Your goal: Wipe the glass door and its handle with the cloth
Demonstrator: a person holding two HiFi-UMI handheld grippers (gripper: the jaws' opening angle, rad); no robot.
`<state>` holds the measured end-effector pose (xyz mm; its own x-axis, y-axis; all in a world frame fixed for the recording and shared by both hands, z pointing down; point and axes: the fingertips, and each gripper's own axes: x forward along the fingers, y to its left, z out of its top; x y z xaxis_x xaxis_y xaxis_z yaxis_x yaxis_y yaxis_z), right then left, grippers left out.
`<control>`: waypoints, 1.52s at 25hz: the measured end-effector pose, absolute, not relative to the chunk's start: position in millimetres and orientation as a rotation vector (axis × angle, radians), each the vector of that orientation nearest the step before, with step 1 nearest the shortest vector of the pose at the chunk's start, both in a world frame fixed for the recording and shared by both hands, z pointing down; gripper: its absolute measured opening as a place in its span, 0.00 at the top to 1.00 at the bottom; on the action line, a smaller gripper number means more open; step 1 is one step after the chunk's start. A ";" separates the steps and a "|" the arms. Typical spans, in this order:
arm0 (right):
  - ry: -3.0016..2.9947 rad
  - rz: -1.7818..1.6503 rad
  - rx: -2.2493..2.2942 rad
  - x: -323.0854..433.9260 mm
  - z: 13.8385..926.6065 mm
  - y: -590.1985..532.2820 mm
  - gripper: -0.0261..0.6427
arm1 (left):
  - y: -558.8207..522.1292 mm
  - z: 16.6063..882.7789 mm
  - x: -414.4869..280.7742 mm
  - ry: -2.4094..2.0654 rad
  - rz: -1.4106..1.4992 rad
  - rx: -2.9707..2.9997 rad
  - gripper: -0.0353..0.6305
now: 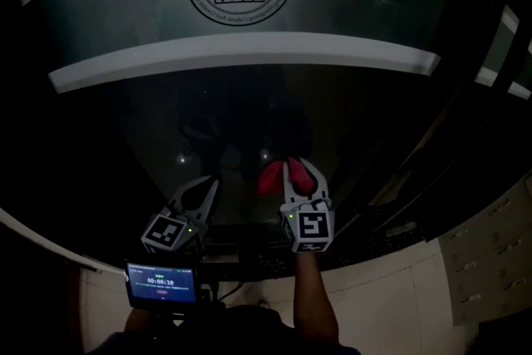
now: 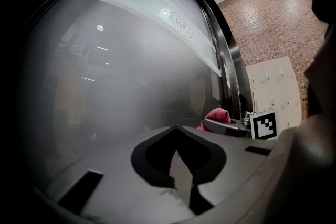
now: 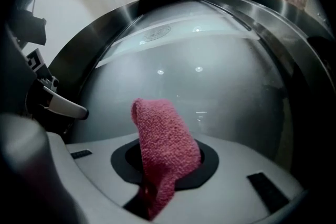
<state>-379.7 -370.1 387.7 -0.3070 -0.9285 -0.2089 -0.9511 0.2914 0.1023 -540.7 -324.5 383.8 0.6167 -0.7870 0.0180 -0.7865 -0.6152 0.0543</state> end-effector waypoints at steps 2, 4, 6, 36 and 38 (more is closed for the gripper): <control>2.390 0.287 -1.833 -346.6 389.2 -370.2 0.84 | -325.6 383.2 -528.6 -1.355 -0.020 2.773 0.93; 2.350 0.272 -1.875 -318.4 389.7 -369.9 0.84 | -326.3 383.0 -518.2 -1.359 -0.023 2.770 0.93; 2.319 0.272 -1.909 -295.0 389.1 -369.9 0.84 | -326.0 382.9 -508.7 -1.359 -0.020 2.771 0.93; 2.282 0.317 -1.874 -305.3 351.1 -195.9 0.84 | -200.2 390.3 -403.5 -0.938 0.041 2.899 0.93; 2.265 0.275 -1.940 -285.7 353.5 -174.9 0.84 | -187.7 393.6 -381.2 -0.861 0.039 2.915 0.93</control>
